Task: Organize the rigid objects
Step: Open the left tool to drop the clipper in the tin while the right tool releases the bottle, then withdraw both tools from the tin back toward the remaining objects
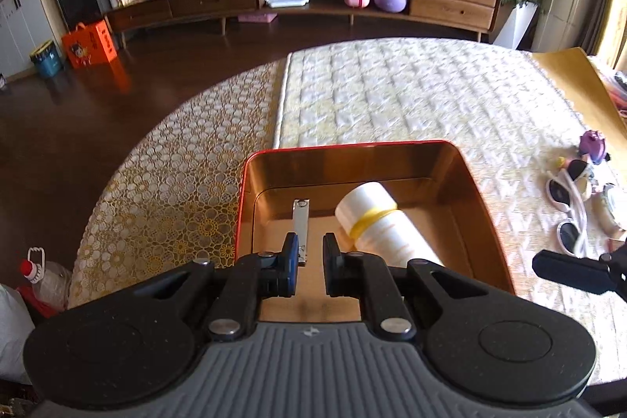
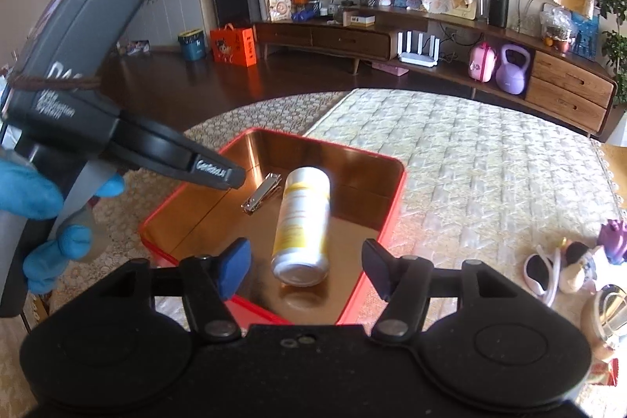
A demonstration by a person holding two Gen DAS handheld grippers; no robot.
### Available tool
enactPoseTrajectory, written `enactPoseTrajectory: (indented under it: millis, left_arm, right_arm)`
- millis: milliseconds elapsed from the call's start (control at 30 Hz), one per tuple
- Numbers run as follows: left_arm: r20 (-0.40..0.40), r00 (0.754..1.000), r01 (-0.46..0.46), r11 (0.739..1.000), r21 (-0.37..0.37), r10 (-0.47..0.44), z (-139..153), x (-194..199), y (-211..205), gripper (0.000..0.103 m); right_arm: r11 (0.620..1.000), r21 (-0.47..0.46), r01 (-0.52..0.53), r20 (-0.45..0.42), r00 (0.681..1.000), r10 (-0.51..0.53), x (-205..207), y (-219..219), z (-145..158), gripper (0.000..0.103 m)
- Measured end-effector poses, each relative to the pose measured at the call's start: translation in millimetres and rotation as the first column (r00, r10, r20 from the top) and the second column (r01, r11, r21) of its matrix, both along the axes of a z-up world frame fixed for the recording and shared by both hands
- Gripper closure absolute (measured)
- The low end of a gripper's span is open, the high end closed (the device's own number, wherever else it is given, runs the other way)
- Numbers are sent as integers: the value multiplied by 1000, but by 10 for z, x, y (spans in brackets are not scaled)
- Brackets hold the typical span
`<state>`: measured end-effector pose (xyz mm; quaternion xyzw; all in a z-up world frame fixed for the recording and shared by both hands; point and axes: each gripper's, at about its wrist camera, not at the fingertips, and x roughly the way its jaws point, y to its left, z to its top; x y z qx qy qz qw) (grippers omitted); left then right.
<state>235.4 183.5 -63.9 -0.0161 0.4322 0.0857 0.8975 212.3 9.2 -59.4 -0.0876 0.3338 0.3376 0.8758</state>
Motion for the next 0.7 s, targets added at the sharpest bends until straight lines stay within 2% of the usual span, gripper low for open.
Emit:
enactPoseTrajectory:
  millis: [167,267,367,600,667,700]
  left_arm:
    - [29,999,18,1000,3,-18,105,-181,-119,91]
    - [47,998,29,1000,-4,-28,167,-299,-202,91]
    - [60,997,41,999,-34,-38,213,-414,-276,91]
    - [110,989,100,994,-32,-96,313,-699,-603,90]
    - [121,986,120,992,-36,-114,331,-775,-716,83]
    - [127,984,130,991,-39,-124,337,-809,-766,74]
  right_arm:
    - [999,35,5,23,1000,-6,-119,-148,123,38]
    - [998,58,9,36,999,-11,-191,-248,187,29]
    - [997,73,13,40,999,-16,-279,-358,236,29]
    - [993,109,39,43,998,-44,-486,-694,314,26]
    - [991,121,56,47,997,-62,-554,-795,333,21]
    - [990,126,64,49,996,-71,-581,-844,344,20]
